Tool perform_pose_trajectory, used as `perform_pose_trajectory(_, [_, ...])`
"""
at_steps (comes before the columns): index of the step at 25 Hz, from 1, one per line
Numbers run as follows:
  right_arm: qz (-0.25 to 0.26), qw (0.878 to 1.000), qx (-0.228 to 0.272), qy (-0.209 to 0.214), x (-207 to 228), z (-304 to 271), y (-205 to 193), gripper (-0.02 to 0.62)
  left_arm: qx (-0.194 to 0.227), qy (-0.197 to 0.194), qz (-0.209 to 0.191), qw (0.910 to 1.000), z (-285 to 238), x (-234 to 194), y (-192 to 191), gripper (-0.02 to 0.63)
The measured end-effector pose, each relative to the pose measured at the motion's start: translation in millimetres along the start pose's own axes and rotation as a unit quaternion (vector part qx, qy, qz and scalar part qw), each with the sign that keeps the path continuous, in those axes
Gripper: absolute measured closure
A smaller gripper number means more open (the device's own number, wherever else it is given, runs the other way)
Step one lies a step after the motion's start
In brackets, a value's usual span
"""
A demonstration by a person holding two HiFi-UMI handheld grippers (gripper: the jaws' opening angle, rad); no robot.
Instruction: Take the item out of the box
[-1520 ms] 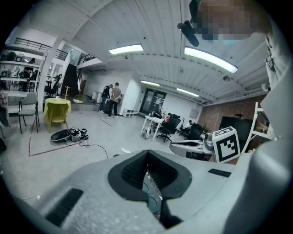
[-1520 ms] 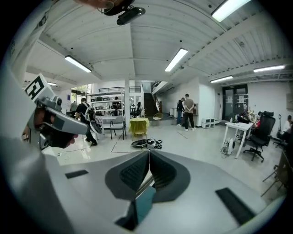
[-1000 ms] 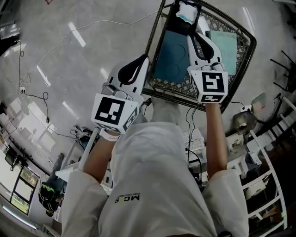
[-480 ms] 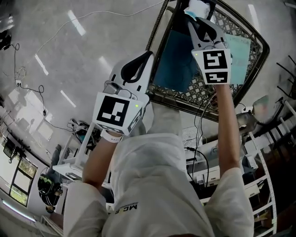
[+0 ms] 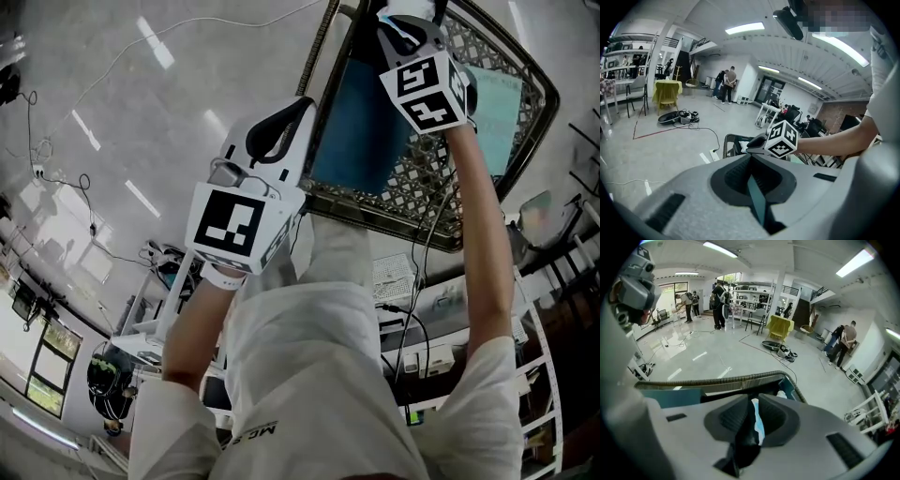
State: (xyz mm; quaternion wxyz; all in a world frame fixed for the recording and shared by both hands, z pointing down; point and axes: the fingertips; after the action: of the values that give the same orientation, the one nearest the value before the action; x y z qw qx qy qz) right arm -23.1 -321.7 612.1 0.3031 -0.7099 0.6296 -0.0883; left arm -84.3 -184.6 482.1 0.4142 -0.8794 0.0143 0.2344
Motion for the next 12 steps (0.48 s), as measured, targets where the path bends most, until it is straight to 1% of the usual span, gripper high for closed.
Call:
perform_pose_trajectory(5, [0.009, 0.999, -0.037, 0.027, 1, -19, -17, 0.512, -0.003, 0.002, -0.003, 1.0, 1, 2, -2, 0.581])
perform_pose_trajectory(8, [0.008, 0.998, -0.047, 0.035, 4, -28, -23, 0.514, -0.005, 0.002, -0.003, 1.0, 2, 2, -6, 0.581])
perform_pose_trajectory(12, [0.015, 0.997, -0.063, 0.05, 2, -37, -27, 0.537, -0.002, 0.005, -0.001, 1.0, 3, 2, -8, 0.581])
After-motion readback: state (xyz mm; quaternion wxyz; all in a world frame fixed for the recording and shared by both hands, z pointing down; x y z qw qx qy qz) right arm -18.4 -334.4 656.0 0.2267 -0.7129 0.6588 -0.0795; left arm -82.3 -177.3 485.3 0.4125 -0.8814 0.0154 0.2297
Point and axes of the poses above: the fingertips, and each gripper's own axes: z backward along the fingers, x to its right, y out of its top, and after that the axes turned 7 degrees about z, right-handed
